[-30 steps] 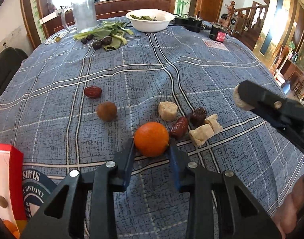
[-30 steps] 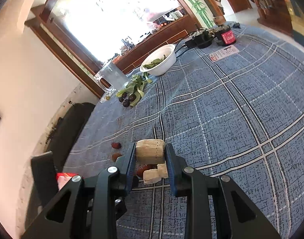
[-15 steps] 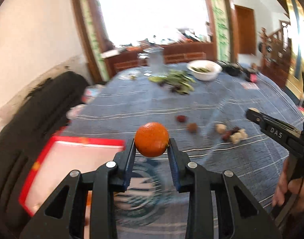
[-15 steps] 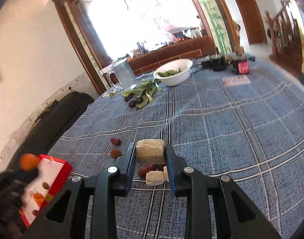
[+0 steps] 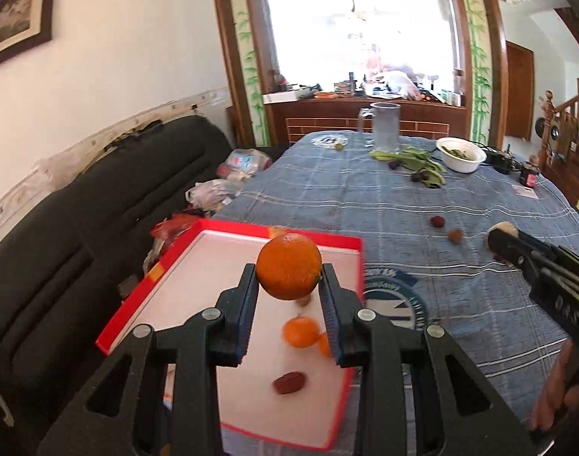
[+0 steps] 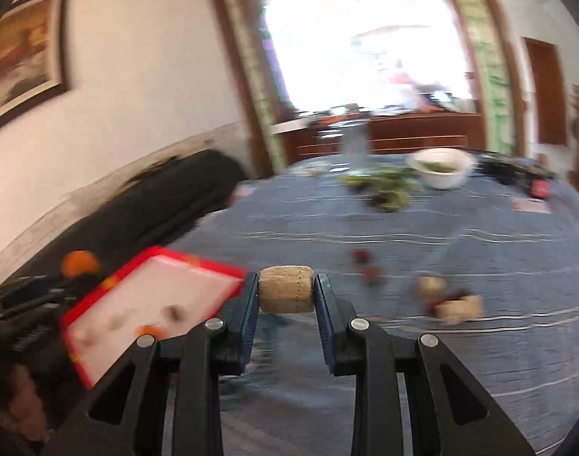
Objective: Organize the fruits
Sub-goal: 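Carry the orange over the tray with the left gripper while the right releases the cylinder into it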
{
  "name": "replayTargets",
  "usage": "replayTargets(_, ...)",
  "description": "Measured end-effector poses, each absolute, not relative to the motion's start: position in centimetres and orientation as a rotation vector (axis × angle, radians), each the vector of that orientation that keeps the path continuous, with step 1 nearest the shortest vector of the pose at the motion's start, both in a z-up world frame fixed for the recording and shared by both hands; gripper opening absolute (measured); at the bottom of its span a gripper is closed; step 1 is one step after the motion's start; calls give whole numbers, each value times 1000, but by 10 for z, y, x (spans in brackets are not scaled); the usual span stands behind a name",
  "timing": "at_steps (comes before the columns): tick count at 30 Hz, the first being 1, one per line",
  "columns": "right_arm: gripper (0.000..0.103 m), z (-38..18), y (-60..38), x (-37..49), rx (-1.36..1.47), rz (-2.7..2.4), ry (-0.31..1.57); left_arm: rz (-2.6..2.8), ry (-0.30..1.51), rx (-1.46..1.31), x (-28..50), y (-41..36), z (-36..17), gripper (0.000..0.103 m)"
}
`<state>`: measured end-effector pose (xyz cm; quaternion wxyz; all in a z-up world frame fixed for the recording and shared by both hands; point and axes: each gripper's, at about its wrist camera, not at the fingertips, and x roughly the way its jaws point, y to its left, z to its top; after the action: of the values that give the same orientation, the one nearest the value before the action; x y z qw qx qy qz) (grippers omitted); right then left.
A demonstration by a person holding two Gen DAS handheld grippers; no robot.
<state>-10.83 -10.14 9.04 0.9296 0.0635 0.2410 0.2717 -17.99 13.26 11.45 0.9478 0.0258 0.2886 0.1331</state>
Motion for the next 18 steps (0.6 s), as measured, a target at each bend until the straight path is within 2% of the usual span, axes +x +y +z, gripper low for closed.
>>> replayTargets(7, 28, 90, -29, -136, 21, 700, 515, 329, 591, 39, -192, 166, 103, 34)
replayTargets(18, 28, 55, 22, -146, -64, 761, 606, 372, 665, 19, -189, 198, 74, 34)
